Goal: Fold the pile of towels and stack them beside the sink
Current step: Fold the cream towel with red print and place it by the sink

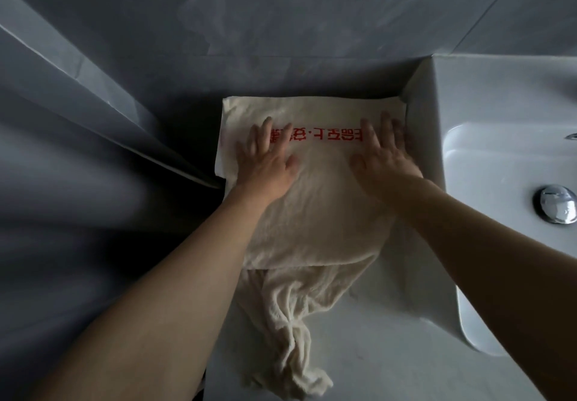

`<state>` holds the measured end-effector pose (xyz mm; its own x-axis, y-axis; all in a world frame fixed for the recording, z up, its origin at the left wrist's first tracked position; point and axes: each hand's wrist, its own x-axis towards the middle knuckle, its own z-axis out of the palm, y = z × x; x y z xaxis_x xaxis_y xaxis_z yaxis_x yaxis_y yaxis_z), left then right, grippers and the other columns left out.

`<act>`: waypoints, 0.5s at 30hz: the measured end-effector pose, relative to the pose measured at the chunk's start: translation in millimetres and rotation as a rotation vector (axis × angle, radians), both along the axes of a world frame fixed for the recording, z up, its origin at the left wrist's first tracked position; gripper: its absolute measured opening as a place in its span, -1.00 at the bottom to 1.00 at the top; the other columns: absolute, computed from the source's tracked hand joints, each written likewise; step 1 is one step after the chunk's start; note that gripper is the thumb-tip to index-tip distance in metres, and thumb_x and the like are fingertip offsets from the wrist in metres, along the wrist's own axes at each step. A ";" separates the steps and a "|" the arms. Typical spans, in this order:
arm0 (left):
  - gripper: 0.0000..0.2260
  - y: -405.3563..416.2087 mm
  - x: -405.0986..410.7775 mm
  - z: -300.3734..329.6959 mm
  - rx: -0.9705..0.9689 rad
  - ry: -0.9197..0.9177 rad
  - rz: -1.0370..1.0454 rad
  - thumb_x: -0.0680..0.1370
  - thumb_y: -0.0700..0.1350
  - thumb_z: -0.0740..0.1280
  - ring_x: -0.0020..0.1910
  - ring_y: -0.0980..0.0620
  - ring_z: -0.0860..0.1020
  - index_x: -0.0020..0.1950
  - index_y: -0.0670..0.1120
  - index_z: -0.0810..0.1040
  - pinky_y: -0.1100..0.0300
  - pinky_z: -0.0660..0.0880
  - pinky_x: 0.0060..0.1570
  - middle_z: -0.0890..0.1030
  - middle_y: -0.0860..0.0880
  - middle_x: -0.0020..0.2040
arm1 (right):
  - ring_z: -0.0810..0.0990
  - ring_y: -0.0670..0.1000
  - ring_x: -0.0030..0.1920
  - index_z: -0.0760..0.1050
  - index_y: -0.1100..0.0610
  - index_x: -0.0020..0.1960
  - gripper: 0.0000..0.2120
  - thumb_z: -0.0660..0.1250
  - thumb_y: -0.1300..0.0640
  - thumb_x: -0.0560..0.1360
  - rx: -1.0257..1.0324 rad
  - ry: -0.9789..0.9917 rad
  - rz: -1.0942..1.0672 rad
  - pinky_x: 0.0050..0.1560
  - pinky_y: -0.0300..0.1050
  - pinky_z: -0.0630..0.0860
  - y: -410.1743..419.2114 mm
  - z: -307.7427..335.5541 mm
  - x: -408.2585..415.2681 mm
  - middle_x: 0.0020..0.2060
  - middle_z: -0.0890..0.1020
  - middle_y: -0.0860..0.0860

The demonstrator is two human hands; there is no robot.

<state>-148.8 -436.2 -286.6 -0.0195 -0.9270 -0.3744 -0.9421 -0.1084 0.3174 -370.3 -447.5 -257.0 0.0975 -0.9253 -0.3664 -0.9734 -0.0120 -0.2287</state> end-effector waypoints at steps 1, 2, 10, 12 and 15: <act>-0.43 -0.4 4.2 -7.5 0.055 -0.023 0.001 0.64 0.23 -0.06 0.57 -0.08 -0.32 0.59 0.21 -0.22 -0.22 -0.30 0.48 -0.33 0.06 0.60 | -0.20 0.21 0.55 -0.19 0.02 0.59 -0.37 -0.03 -0.14 0.62 -0.006 0.036 0.015 0.51 0.14 -0.24 -4.1 -8.9 -2.8 0.57 -0.17 0.16; -0.42 0.8 8.3 -15.0 0.079 -0.056 0.001 0.63 0.28 -0.10 0.55 -0.05 -0.38 0.58 0.21 -0.28 -0.19 -0.35 0.49 -0.37 0.06 0.59 | -0.18 0.21 0.55 -0.19 0.02 0.59 -0.36 -0.06 -0.17 0.62 0.006 0.090 0.034 0.50 0.14 -0.24 -6.1 -19.1 -5.8 0.56 -0.16 0.17; -0.37 2.7 13.2 -34.7 -0.030 -0.119 -0.009 0.56 0.36 -0.22 0.50 0.01 -0.49 0.57 0.21 -0.33 -0.10 -0.47 0.44 -0.39 0.06 0.58 | -0.33 0.16 0.53 -0.34 -0.01 0.56 -0.31 -0.20 -0.29 0.57 -0.051 0.181 0.062 0.47 0.08 -0.37 0.7 -62.2 -15.7 0.55 -0.29 0.12; -0.37 0.5 15.2 -29.0 0.044 -0.126 -0.026 0.58 0.36 -0.19 0.50 0.00 -0.49 0.55 0.20 -0.37 -0.15 -0.48 0.43 -0.42 0.04 0.57 | -0.27 0.17 0.55 -0.27 0.05 0.58 -0.31 -0.13 -0.25 0.59 -0.066 0.167 0.032 0.49 0.09 -0.32 7.6 -55.5 -15.3 0.56 -0.22 0.15; -0.34 21.5 17.9 -14.9 0.014 -0.062 0.031 0.60 0.31 -0.04 0.58 -0.12 -0.30 0.59 0.16 -0.28 -0.21 -0.39 0.46 -0.26 -0.02 0.62 | -0.07 0.16 0.55 -0.11 0.13 0.59 -0.34 0.04 -0.11 0.61 -0.150 -0.051 -0.081 0.52 0.11 -0.12 53.5 -35.4 -7.8 0.57 -0.06 0.18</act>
